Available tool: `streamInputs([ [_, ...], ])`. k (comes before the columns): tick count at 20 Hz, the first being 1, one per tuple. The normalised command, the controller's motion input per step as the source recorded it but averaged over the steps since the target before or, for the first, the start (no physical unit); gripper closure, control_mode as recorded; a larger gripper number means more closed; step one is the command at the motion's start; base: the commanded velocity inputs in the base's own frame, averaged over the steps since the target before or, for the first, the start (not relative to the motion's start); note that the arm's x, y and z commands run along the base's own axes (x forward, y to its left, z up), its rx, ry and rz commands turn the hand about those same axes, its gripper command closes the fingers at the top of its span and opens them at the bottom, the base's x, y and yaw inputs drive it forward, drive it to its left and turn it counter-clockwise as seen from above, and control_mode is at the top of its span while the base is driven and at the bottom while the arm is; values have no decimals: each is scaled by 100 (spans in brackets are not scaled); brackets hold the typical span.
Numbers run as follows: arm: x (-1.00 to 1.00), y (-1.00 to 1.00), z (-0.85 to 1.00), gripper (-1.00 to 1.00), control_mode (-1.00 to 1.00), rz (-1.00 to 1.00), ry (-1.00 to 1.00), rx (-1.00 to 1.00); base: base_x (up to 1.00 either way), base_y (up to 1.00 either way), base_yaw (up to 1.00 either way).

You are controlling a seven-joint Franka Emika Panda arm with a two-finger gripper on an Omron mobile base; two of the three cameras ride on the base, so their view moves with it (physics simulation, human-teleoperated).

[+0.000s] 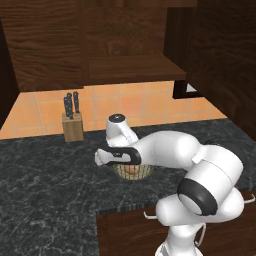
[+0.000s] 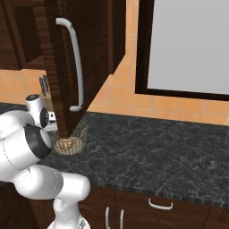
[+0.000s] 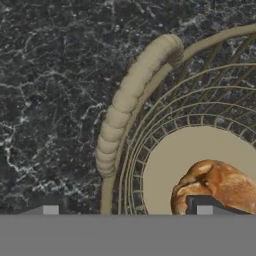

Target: Open the cabinet, pick up the bread from the cabinet and place it in the basket. Then move the basket to the dining counter.

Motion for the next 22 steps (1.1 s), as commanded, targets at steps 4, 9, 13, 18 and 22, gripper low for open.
streamInputs([
  [4,0,0,-1,100,-100,0,-2,0,0,0,0],
  [9,-1,0,-1,100,-100,0,-3,0,0,0,0],
  [13,-7,-2,1,100,-100,0,-1,0,0,0,0],
  [18,-43,-40,35,100,-100,14,0,-3,0,0,0],
  [22,-99,-9,63,100,-100,1,0,0,0,0,0],
])
